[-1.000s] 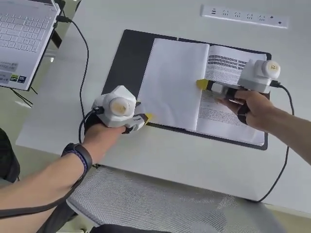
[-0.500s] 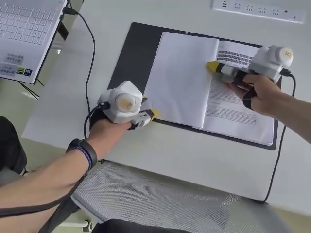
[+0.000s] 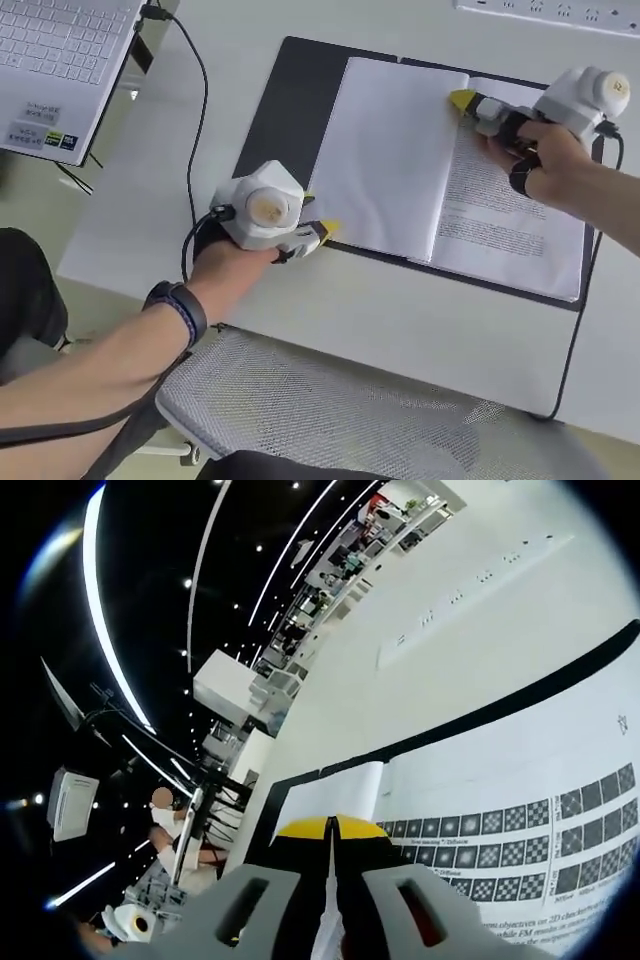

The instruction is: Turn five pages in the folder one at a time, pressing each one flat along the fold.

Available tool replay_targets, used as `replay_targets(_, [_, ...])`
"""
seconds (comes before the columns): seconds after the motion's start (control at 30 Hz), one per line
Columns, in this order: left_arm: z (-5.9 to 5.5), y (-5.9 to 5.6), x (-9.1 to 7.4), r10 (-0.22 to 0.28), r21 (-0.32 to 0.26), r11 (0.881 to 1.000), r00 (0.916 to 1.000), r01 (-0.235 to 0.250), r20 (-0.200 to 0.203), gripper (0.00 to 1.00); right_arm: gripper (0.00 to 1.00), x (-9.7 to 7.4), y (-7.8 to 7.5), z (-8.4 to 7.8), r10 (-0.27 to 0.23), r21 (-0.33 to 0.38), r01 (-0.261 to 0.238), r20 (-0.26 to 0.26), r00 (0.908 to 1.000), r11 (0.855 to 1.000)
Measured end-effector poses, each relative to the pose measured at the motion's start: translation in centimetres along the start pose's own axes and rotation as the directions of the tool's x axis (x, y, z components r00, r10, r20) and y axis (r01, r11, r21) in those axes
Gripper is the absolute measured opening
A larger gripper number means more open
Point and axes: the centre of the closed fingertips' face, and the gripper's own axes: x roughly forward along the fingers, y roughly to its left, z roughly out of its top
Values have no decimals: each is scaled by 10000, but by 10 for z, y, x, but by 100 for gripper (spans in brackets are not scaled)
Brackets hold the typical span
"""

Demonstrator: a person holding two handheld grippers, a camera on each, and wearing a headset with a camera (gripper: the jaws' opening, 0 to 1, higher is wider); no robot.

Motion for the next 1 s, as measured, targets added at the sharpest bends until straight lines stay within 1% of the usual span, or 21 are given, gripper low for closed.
replay_targets(0.17, [0, 0, 0, -23, 11, 10000, 10000, 23, -6, 29, 0, 10, -8, 15, -199, 26, 199, 50, 9998, 9998])
replay_targets(0.27, [0, 0, 0, -17, -5, 10000, 10000, 17, -6, 29, 0, 14, -13, 23, -311, 224, 306, 216, 9993, 9993])
replay_targets(0.3, [0, 1, 0, -14, -4, 10000, 10000, 14, -5, 29, 0, 16, -15, 25, -337, 253, 331, 202, 9992, 9991])
replay_targets(0.47, [0, 1, 1, -13, -35, 10000, 10000, 13, -7, 29, 0, 19, -14, 29, -379, 121, 377, 198, 9991, 9992])
replay_targets(0.57, [0, 1, 1, -58, 18, 10000, 10000, 58, -59, 29, 0, 21, -15, 30, -334, 55, 333, 99, 9994, 9994])
replay_targets(0.8, [0, 1, 1, -85, 63, 9999, 9999, 86, -131, 29, 0, 16, -9, 26, -352, -171, 353, 83, 9993, 9992])
replay_targets(0.87, [0, 1, 1, -82, 40, 10000, 9999, 82, -106, 29, 0, 13, -7, 21, -205, -136, 204, -29, 9998, 9997])
replay_targets(0.93, [0, 1, 2, -84, 54, 9999, 9999, 84, -108, 29, 0, 9, -2, 14, -75, -358, 67, -215, 9997, 9993])
replay_targets(1.0, [-1, 2, 2, -95, 54, 9999, 9999, 96, -131, 29, 0, 4, 2, 5, 83, -433, -100, -395, 9992, 9990])
